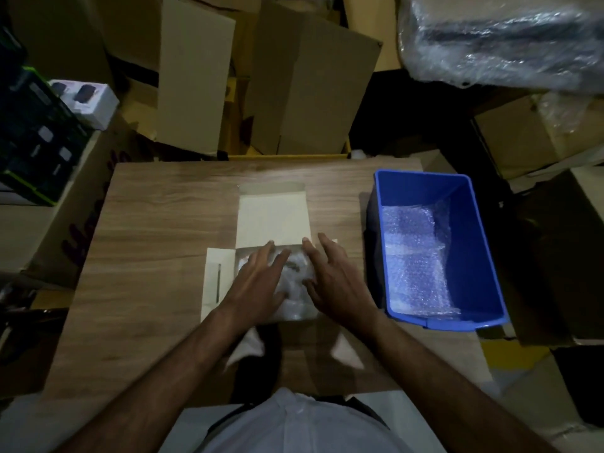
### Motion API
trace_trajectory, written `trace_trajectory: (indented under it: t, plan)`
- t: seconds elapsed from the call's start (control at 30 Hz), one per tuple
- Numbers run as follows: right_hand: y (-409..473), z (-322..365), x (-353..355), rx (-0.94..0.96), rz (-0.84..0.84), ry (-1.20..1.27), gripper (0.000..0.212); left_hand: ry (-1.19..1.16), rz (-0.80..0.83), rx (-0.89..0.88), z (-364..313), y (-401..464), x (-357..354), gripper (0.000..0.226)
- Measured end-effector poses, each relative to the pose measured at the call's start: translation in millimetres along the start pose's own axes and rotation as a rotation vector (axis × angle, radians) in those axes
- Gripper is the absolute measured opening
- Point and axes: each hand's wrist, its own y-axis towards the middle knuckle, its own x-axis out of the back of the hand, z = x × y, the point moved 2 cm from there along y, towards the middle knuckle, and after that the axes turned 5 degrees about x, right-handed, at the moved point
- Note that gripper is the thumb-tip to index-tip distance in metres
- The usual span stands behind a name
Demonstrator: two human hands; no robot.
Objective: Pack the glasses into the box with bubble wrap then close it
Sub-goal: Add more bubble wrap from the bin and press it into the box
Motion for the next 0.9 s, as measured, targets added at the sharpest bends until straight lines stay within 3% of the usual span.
trace_trajectory:
  t: [0.13,0.3,0.37,0.5,0.67,0.73,0.9]
  plan:
    - [-29,-39,38,-0.149,-0.228,0.067,0.066,-0.069,-0.206,-0.128,-43,10,-1,0.072]
    - [-84,-115,61,-0.328,-0.242,0.010,0.063,-0.131,-0.256,-0.273,-119,36,-21,0.064]
    - [-103,-147,62,-0.372,-0.139,-0.030,0.069,-0.112,-0.264,-0.311,-148,53,-31,0.065]
    - [-118,-195,51,-0.403,0.237,-0.027,0.094,-0.013,-0.214,-0.302,-180,86,-57,0.067]
    - [-96,-229,30,-0.282,0.515,-0.109,0.107,0.015,-0.121,-0.169,-186,102,-80,0.064]
    - [-85,-238,23,-0.233,0.512,-0.167,0.097,-0.011,-0.140,-0.169,-185,102,-84,0.062]
    - [-63,-245,13,-0.189,0.387,-0.157,0.042,-0.062,-0.186,-0.193,-184,99,-85,0.062]
